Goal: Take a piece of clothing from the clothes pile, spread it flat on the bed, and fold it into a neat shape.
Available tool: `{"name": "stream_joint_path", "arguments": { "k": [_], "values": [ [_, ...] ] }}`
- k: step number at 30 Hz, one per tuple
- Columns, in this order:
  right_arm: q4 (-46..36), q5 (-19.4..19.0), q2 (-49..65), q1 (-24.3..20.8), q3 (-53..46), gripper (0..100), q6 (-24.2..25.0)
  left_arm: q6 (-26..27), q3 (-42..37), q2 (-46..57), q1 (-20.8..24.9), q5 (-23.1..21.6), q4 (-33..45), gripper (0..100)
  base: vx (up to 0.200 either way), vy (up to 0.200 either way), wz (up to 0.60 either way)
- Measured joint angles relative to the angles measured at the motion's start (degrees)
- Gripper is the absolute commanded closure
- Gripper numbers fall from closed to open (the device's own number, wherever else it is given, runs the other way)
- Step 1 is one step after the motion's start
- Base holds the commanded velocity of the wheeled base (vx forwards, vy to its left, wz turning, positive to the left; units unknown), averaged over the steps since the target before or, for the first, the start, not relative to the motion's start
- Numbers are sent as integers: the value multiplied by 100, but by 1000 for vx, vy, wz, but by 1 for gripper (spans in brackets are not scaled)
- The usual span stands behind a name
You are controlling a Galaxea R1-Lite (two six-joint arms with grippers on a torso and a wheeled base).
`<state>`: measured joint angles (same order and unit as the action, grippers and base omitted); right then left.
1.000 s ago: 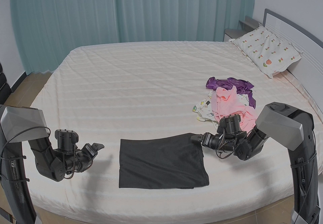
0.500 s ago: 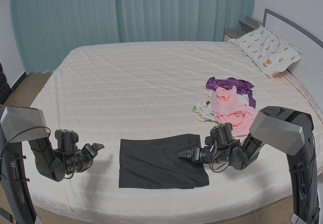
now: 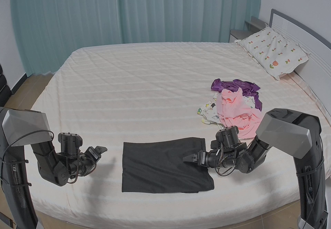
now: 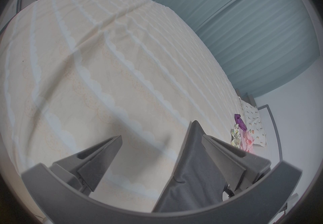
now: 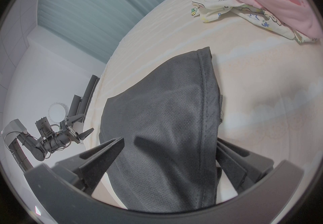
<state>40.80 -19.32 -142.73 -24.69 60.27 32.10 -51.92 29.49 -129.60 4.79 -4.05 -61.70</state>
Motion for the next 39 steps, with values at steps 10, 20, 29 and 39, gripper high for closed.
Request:
{"name": "stream_joint_path", "arguments": {
  "k": [10,20,29,39],
  "values": [
    [-2,2,-13,11,10,0,-9,-41,11,-9,6,-5,-21,0,0,140,0],
    [0,0,-44,-17,20,0,-18,-38,13,-12,-9,2,-27,0,0,0,0],
    [22,-22,-60,-15,-44,100,-276,-35,13,-12,-6,0,-24,0,0,0,0],
    [178,-317,-55,35,-222,100,-475,-35,13,-17,-5,0,-24,0,0,0,0]
  ]
}}
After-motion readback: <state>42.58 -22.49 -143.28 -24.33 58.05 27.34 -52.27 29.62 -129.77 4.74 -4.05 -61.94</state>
